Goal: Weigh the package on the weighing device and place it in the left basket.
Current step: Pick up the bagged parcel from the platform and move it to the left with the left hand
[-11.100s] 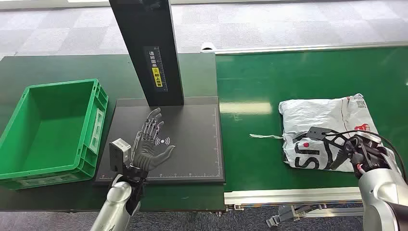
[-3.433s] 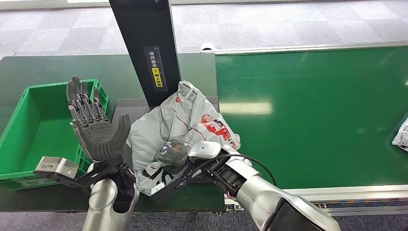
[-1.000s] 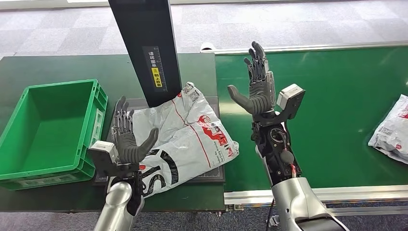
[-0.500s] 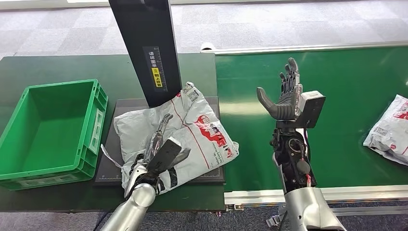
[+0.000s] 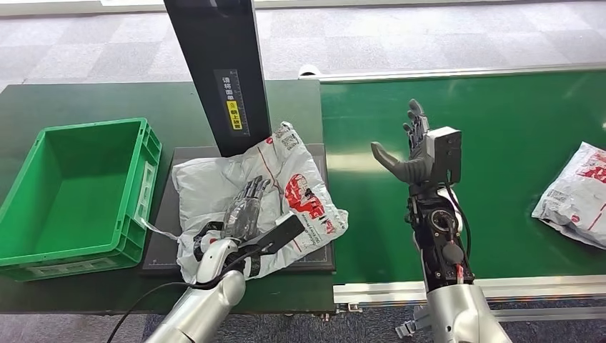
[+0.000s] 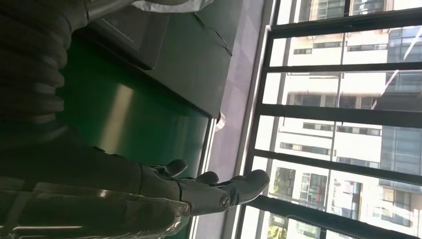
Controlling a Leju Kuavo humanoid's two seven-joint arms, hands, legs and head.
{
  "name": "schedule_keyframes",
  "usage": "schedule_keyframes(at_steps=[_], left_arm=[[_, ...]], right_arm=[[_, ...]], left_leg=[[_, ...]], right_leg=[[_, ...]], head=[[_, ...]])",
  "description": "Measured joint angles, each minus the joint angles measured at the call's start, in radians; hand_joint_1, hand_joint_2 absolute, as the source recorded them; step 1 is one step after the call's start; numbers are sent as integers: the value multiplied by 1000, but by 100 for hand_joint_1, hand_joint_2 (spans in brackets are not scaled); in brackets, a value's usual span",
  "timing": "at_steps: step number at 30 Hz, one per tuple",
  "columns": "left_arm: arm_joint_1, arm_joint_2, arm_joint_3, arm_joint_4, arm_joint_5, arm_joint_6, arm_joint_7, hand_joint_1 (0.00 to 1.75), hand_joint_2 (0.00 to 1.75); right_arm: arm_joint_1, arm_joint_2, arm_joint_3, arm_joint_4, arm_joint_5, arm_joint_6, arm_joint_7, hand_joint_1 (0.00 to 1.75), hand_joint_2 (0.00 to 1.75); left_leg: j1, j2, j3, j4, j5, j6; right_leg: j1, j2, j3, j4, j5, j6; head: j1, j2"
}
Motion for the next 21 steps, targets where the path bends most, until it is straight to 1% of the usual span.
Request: schedule_keyframes(at_steps=[5, 21], left_arm=[[-10, -10, 2, 20, -2, -3, -1, 0, 175], [-16, -15, 11, 33, -2, -4, -1, 0, 175]], right_arm=[[-10, 18, 1, 3, 0, 7, 14, 0, 175], [-11, 23, 1, 3, 0, 8, 14, 0, 175]], left_leg=[[0, -4, 1, 0, 0, 0], [0, -4, 2, 0, 0, 0]], right_leg=[[0, -3, 2, 0, 0, 0], [0, -3, 3, 0, 0, 0]], head=[[0, 0], [0, 0]])
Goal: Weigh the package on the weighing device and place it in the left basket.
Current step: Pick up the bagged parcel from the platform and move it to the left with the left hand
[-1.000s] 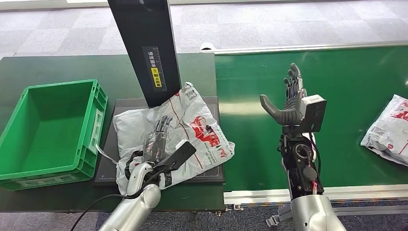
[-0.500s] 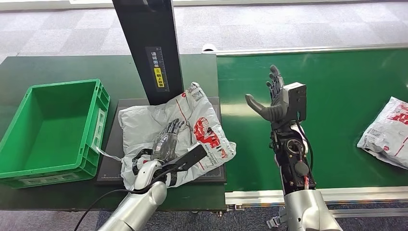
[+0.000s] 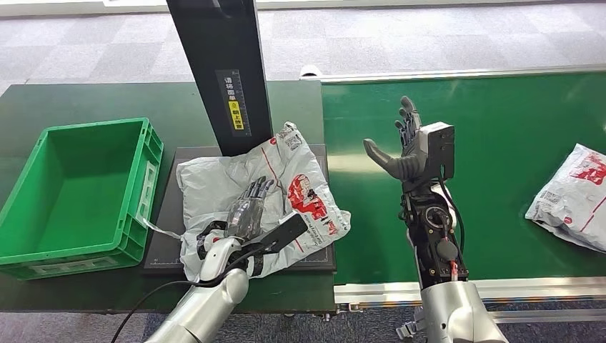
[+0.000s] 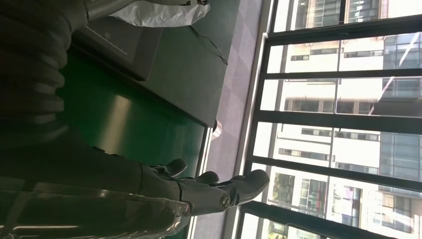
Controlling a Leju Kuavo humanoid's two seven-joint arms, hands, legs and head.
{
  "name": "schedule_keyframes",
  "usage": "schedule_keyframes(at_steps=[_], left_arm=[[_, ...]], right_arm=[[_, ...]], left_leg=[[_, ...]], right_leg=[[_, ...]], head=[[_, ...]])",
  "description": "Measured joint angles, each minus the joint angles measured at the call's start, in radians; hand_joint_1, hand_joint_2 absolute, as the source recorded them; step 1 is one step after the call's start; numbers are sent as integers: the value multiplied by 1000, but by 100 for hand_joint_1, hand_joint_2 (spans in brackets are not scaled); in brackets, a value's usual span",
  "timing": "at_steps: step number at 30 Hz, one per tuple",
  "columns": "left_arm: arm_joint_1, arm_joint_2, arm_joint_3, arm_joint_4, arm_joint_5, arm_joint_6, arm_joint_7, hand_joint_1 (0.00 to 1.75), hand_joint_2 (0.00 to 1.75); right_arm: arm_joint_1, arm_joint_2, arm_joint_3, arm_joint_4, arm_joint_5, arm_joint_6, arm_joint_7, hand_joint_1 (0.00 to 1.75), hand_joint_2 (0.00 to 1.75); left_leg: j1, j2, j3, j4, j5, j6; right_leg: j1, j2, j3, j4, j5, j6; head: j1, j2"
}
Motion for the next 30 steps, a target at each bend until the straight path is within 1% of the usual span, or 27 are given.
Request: schedule_keyframes(at_steps=[1, 2, 5, 6, 9, 14, 16, 18, 20, 22, 24, 27, 30], left_arm=[[0, 0, 0, 0, 0, 0, 0, 0, 175], [0, 0, 0, 1, 0, 0, 0, 38, 175], [1, -1, 1, 1, 1, -30, -12, 169, 175], [3, -2, 2, 0, 1, -40, -17, 175, 175], [11, -3, 4, -8, 0, -44, -31, 175, 175], [38, -6, 8, -54, 18, -40, -91, 175, 175], [59, -10, 14, -88, 54, 0, -130, 175, 175], [83, -14, 26, -134, 102, 67, -179, 175, 175], [98, -16, 37, -179, 126, 110, -203, 175, 175], [109, -17, 44, -209, 128, 124, -204, 175, 175], [118, -17, 52, -228, 141, 138, -217, 175, 175], [123, -17, 69, -250, 197, 175, -273, 175, 175], [124, -17, 82, -263, 220, 187, -296, 175, 175]], right_arm=[[0, 0, 0, 0, 0, 0, 0, 0, 175], [-1, 0, 0, 1, 0, 0, 0, 0, 175], [-5, 0, 3, 8, 10, -7, 29, 0, 175], [-6, 0, 5, 13, 15, -11, 41, 0, 175], [-6, 0, 8, 26, 15, -6, 56, 0, 175], [-6, -5, 7, 67, 14, -4, 99, 0, 175], [-10, -7, 6, 102, 4, 10, 119, 0, 175], [-21, -6, 3, 159, -11, 44, 132, 0, 175], [-32, -1, 2, 220, -18, 71, 136, 0, 175], [-45, 5, 4, 266, -16, 96, 144, 0, 175], [-62, 9, 12, 305, 0, 135, 171, 0, 175], [-82, 10, 42, 352, 40, 201, 216, 0, 175], [-89, 10, 65, 379, 53, 216, 227, 0, 175]], left_leg=[[0, 0, 0, 0, 0, 0], [0, 0, 0, 0, 0, 0], [0, 0, 1, 0, 0, 0], [0, 0, 1, 0, 0, 0], [0, 0, 1, 0, 0, 0], [0, 0, 1, 0, 0, 0], [0, 1, 0, 0, 0, 0], [0, 3, 0, 0, 0, 0], [0, 3, -1, 0, 0, 0], [0, 3, -2, 0, 0, 0], [0, 3, -2, 0, 0, 0], [0, 3, -2, 0, 0, 0], [0, 2, -3, 0, 0, 0]], right_leg=[[0, 0, 0, 0, 0, 0], [0, 0, 0, 0, 0, 0], [0, 0, 1, 0, 0, 0], [0, 0, 1, 0, 0, 0], [0, 0, 1, 0, 0, 0], [0, 0, 0, 0, 0, 0], [0, 1, 0, 0, 0, 0], [0, 2, -1, 0, 0, 0], [0, 2, -2, 0, 0, 0], [0, 1, -2, 0, 0, 0], [1, 1, -3, 0, 0, 0], [1, 2, -4, 0, 0, 0], [1, 1, -4, 0, 0, 0]], head=[[0, 0], [0, 0], [0, 0], [0, 0], [0, 0], [0, 0], [0, 0], [0, 0], [0, 0], [0, 0], [0, 0], [0, 0], [0, 0]])
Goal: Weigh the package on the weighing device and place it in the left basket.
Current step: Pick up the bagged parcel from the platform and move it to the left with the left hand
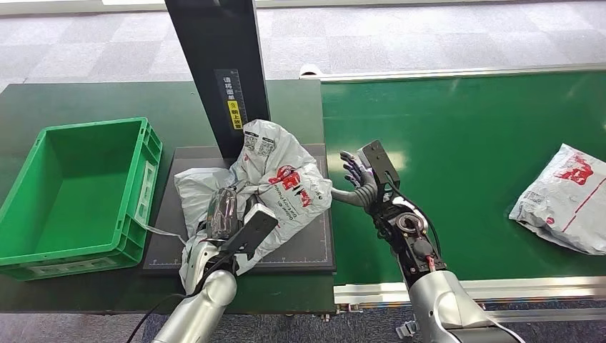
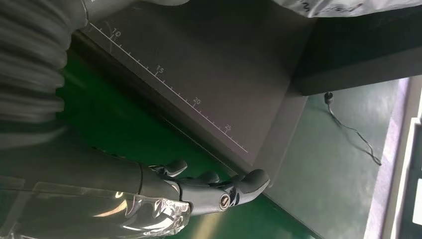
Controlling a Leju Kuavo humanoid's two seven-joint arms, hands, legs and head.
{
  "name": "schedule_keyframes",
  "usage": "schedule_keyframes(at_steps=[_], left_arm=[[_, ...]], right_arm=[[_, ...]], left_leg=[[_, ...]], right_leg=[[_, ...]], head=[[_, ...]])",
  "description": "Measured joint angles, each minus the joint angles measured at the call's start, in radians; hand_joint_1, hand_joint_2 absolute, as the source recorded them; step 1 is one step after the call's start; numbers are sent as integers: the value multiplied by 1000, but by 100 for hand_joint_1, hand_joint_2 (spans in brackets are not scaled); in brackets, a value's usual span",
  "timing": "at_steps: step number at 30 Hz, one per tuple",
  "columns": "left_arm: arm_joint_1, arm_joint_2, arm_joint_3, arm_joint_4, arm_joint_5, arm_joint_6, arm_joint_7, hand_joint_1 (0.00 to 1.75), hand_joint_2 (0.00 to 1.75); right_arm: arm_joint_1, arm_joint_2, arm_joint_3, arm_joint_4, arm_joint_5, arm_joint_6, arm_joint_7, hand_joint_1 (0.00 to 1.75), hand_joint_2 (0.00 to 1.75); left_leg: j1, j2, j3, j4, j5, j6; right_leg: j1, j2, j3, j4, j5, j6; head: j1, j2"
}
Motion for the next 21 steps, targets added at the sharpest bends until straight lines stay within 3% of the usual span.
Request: schedule_keyframes(at_steps=[6, 10, 14, 21], left_arm=[[2, 0, 10, -13, 13, 16, -19, 175, 175], [16, 0, 20, -60, 100, 120, -159, 175, 175], [34, -14, 72, -217, 51, 218, -365, 175, 175], [42, -37, 190, -544, -119, 223, -399, 175, 175]], right_arm=[[-6, -1, 19, 28, 10, 5, 5, 0, 175], [-11, -4, 48, 43, 48, 16, 23, 0, 175], [-17, -1, 66, 57, 36, 36, -13, 0, 175], [-32, 2, 65, 63, -20, 44, -97, 0, 175]], left_leg=[[0, 1, 0, 0, 0, 0], [0, 2, -1, 0, 0, 0], [0, 1, -2, 0, 0, 0], [0, 2, -2, 0, 0, 0]], right_leg=[[0, 0, 0, 0, 0, 0], [0, 0, -1, 0, 0, 0], [0, 0, -2, 0, 0, 0], [0, 1, -2, 0, 0, 0]], head=[[0, 0], [0, 0], [0, 0], [0, 0]])
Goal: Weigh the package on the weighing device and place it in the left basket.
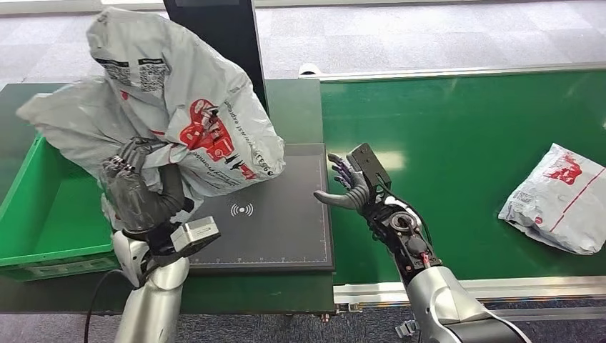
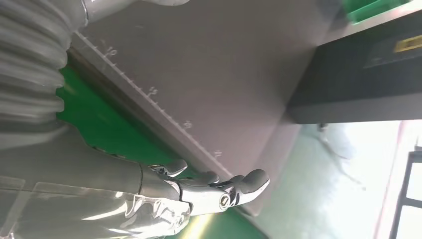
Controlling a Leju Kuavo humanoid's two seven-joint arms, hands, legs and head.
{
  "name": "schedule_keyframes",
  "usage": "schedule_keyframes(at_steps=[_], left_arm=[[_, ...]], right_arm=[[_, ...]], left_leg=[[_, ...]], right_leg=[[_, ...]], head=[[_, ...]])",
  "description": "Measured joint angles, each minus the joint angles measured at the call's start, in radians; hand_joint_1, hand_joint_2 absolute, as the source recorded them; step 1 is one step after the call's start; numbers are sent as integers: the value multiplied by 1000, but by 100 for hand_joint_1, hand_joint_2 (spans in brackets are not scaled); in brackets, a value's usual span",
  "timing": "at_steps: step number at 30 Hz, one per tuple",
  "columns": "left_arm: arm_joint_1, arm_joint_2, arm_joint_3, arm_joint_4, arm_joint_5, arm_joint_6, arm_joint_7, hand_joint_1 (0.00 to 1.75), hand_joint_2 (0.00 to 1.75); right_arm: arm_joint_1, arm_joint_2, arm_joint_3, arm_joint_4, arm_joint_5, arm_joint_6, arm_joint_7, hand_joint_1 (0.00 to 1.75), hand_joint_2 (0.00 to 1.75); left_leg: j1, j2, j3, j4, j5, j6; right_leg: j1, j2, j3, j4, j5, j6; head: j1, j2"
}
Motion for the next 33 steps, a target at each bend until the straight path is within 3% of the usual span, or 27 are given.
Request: schedule_keyframes(at_steps=[8, 16, 19, 21, 24, 26, 29, 33], left_arm=[[5, -3, 58, -280, -77, 0, 0, 175, 175], [-89, -3, 241, -247, -290, -1, 12, 175, 175], [-168, 10, 315, -123, -423, -2, 106, 175, 175], [-239, 50, 339, 29, -485, -9, 279, 175, 175], [-365, 146, 336, 341, -504, -64, 595, 175, 175], [-430, 205, 328, 539, -511, -119, 745, 175, 175], [-486, 267, 321, 766, -517, -203, 857, 175, 175], [-521, 320, 317, 948, -514, -283, 895, 175, 175]], right_arm=[[-4, 2, -45, -28, -129, -104, -154, 0, 175], [-1, 12, -93, -88, -201, -201, -200, 0, 175], [-1, 13, -97, -93, -210, -206, -200, 0, 175], [0, 14, -97, -94, -218, -206, -199, 0, 175], [1, 11, -97, -98, -232, -206, -191, 0, 175], [1, 7, -97, -99, -236, -206, -183, 0, 175], [0, 3, -97, -99, -237, -206, -173, 0, 175], [-1, 2, -97, -99, -235, -204, -164, 0, 175]], left_leg=[[0, 0, 0, 0, 0, 0], [0, 0, 1, 0, 0, 0], [0, -1, 1, 0, 1, -1], [0, 0, 2, 0, 2, -1], [0, 1, 2, 0, 3, -2], [0, 3, 2, 0, 3, -3], [1, 5, 2, 0, 3, -3], [0, 6, 0, 0, 2, -3]], right_leg=[[0, 0, 0, 0, 0, 0], [0, 1, 0, 0, 0, -1], [1, 0, 0, 0, 1, -1], [1, 1, 0, 0, 1, -1], [1, 2, 0, 0, 2, -3], [1, 3, 0, 1, 3, -4], [1, 6, -1, 1, 3, -4], [1, 7, -3, 1, 3, -3]], head=[[0, 0], [0, 0], [0, 0], [0, 0], [0, 0], [0, 0], [0, 0], [0, 0]])
